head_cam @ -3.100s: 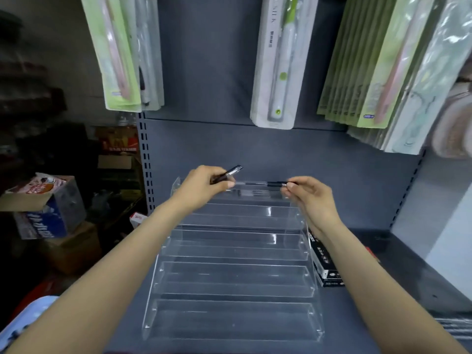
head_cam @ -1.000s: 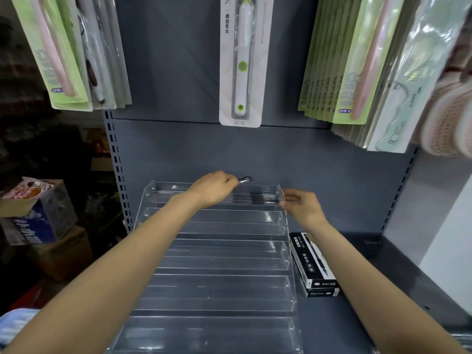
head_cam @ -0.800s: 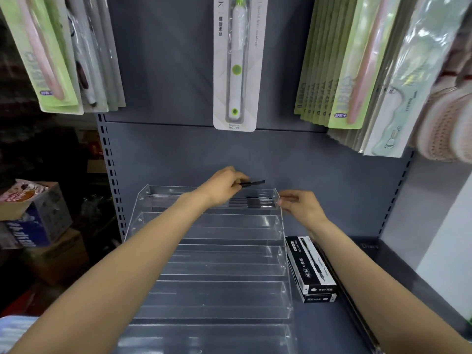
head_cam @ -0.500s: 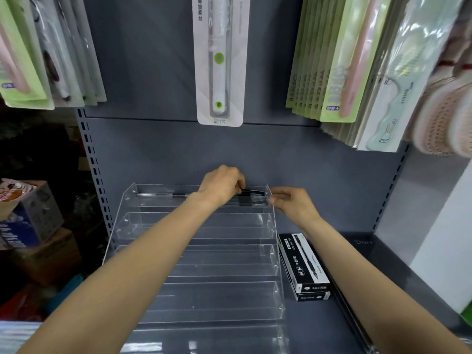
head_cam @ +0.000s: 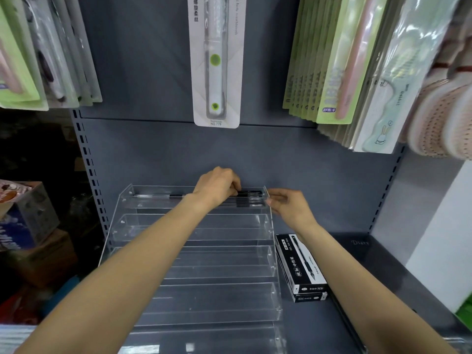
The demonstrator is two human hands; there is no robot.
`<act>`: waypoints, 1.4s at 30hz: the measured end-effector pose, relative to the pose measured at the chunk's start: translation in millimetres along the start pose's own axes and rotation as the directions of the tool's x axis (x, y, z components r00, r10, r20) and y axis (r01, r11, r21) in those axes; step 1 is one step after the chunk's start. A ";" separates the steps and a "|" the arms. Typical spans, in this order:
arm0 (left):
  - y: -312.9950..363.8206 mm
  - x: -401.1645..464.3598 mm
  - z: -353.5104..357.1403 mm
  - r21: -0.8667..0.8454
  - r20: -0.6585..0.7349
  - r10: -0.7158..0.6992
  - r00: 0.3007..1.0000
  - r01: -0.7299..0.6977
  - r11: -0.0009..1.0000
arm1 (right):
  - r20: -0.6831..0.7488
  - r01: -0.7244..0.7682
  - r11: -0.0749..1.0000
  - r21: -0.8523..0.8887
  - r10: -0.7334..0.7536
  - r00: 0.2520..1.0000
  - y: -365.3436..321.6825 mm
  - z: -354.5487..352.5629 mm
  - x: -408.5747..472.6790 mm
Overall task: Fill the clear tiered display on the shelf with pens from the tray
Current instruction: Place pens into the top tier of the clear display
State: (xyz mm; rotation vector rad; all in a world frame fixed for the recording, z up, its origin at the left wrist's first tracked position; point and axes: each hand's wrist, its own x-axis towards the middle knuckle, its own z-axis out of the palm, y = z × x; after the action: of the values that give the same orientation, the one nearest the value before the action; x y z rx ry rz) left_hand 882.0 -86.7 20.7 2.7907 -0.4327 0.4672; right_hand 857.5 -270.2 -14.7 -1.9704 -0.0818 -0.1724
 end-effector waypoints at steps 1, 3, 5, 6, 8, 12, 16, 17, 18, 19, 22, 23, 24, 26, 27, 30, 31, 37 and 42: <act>-0.9 -0.9 -0.1 -0.021 -0.001 -0.004 1.000 0.003 1.000 | -0.006 0.007 0.999 -0.033 -0.007 1.000 -3.0 -0.6 -3.9; -4.2 -4.1 -1.0 -0.087 -0.013 -0.019 1.000 0.018 0.996 | -0.059 0.043 0.992 -0.119 -0.050 0.997 -10.3 -0.8 -13.4; -8.9 -10.4 -3.6 -0.202 -0.060 -0.045 0.997 0.032 0.979 | -0.137 0.112 0.974 -0.199 -0.141 0.980 -19.0 3.7 -23.7; -11.7 -15.5 -5.6 -0.263 -0.097 -0.055 0.994 0.028 0.965 | -0.164 0.148 0.963 -0.226 -0.187 0.969 -24.2 8.6 -28.2; -17.7 -30.9 -11.5 -0.361 -0.159 -0.068 0.985 0.006 0.933 | -0.169 0.206 0.952 -0.225 -0.246 0.954 -36.1 23.8 -36.7; -41.8 -81.3 -34.0 -0.436 -0.224 -0.090 0.970 -0.017 0.900 | -0.057 0.281 0.951 -0.130 -0.291 0.955 -65.3 72.5 -51.8; -94.6 -151.0 -59.5 -0.420 -0.238 -0.198 0.951 0.083 0.904 | 0.070 0.323 0.943 -0.075 -0.318 0.945 -93.6 142.4 -76.8; -111.6 -170.8 -64.7 -0.399 -0.232 -0.238 0.943 0.131 0.908 | 0.105 0.336 0.938 -0.083 -0.327 0.939 -100.4 162.8 -86.0; -129.6 -190.9 -69.7 -0.377 -0.227 -0.276 0.934 0.177 0.909 | 0.144 0.347 0.933 -0.092 -0.332 0.932 -107.1 185.0 -95.9; -149.8 -211.7 -74.1 -0.362 -0.222 -0.312 0.924 0.219 0.906 | 0.187 0.354 0.931 -0.092 -0.333 0.924 -114.4 208.8 -107.2; -213.6 -273.7 -85.0 -0.329 -0.169 -0.412 0.895 0.343 0.880 | 0.296 0.352 0.935 -0.043 -0.325 0.898 -133.6 284.4 -142.9; -236.4 -294.4 -86.5 -0.317 -0.135 -0.446 0.885 0.388 0.865 | 0.337 0.345 0.938 -0.033 -0.314 0.888 -138.6 309.6 -155.1; -258.5 -314.8 -86.3 -0.314 -0.103 -0.481 0.871 0.430 0.847 | 0.387 0.339 0.940 -0.036 -0.300 0.872 -142.5 334.4 -166.8; -300.5 -352.6 -82.7 -0.308 -0.042 -0.544 0.838 0.507 0.805 | 0.489 0.324 0.943 -0.069 -0.251 0.835 -145.2 383.0 -187.3; -318.8 -369.3 -79.2 -0.294 -0.009 -0.569 0.823 0.541 0.788 | 0.529 0.306 0.947 -0.094 -0.213 0.821 -143.4 405.6 -196.0; -360.5 -409.4 -64.0 -0.271 0.086 -0.599 0.796 0.597 0.755 | 0.601 0.243 0.945 -0.218 -0.066 0.797 -124.8 465.0 -216.2; -371.2 -420.5 -57.4 -0.272 0.123 -0.605 0.787 0.613 0.742 | 0.616 0.219 0.940 -0.260 -0.013 0.788 -114.9 480.6 -222.4; -421.7 -463.1 -11.6 -0.179 0.295 -0.570 0.767 0.631 0.755 | 0.599 0.130 0.868 -0.479 0.215 0.771 -53.2 535.5 -240.0; -443.1 -471.1 22.6 -0.127 0.380 -0.544 0.748 0.625 0.770 | 0.572 0.190 0.765 -0.615 0.267 0.776 -15.5 562.4 -239.4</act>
State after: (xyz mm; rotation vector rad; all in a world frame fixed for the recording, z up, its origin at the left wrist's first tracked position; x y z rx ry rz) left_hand 610.8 427.2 -264.0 2.5558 0.3311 -0.1885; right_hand 665.9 257.7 -256.3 -2.6548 -0.4795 0.6032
